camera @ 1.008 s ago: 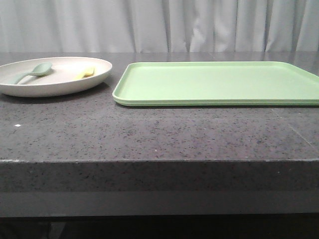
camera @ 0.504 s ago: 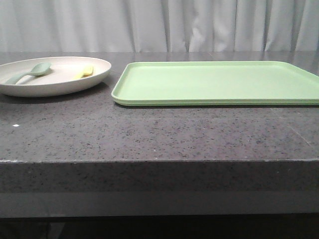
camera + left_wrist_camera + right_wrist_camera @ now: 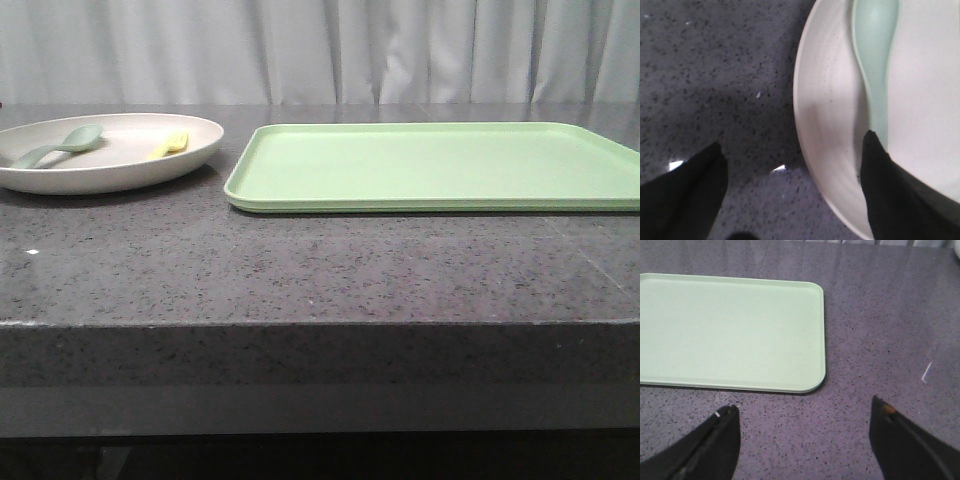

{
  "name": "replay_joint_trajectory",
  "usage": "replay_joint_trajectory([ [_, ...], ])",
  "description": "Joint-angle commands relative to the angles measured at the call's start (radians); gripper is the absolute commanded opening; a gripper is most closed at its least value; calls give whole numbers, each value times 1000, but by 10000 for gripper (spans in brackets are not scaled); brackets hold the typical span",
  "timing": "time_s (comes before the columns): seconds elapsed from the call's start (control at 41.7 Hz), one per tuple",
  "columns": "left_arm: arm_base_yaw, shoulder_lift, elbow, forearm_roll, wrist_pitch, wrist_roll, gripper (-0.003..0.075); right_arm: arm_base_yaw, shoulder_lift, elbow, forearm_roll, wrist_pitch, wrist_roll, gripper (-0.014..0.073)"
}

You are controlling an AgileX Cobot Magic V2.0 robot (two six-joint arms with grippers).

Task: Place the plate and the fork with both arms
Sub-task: 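Grip the white plate rim with the left gripper and lift it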

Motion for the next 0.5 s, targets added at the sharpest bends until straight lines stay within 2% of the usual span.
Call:
replay_joint_trajectory([
  [0.0, 0, 0, -66, -59, -5, 6, 536, 1, 12, -34, -9, -72, -3, 561],
  [0.096, 0, 37, -82, -59, -5, 6, 535, 1, 12, -34, -9, -72, -3, 561],
  [0.192, 0, 56, -84, -78, -9, 6, 501, 1, 12, -34, -9, -71, -3, 561],
  [0.48, -9, 71, -84, -83, -33, 25, 257, 1, 12, -34, -9, -69, -3, 561],
])
